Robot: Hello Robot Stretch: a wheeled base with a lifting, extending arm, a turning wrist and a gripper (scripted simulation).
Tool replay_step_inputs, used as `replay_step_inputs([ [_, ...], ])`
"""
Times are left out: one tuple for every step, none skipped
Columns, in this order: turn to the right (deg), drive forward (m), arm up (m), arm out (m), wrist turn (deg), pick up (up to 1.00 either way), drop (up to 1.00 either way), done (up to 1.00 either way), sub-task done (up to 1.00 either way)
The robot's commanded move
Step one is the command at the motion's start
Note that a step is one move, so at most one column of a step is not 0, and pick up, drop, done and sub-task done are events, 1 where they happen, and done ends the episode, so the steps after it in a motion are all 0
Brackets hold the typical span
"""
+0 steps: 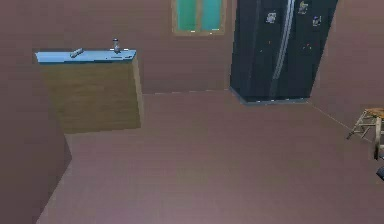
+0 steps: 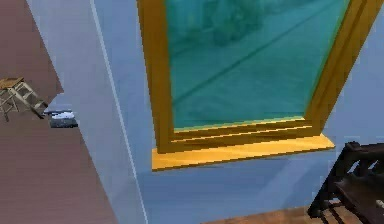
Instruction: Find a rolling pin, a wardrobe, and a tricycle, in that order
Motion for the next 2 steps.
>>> replay_step_inputs([
  [-6.0, 0.0, 0.0, 0.0, 0.0, 0.0, 0.0, 0.0, 0.0],
  [0.0, 0.35, 0.0, 0.0, 0.0, 0.0, 0.0, 0.0, 0.0],
])
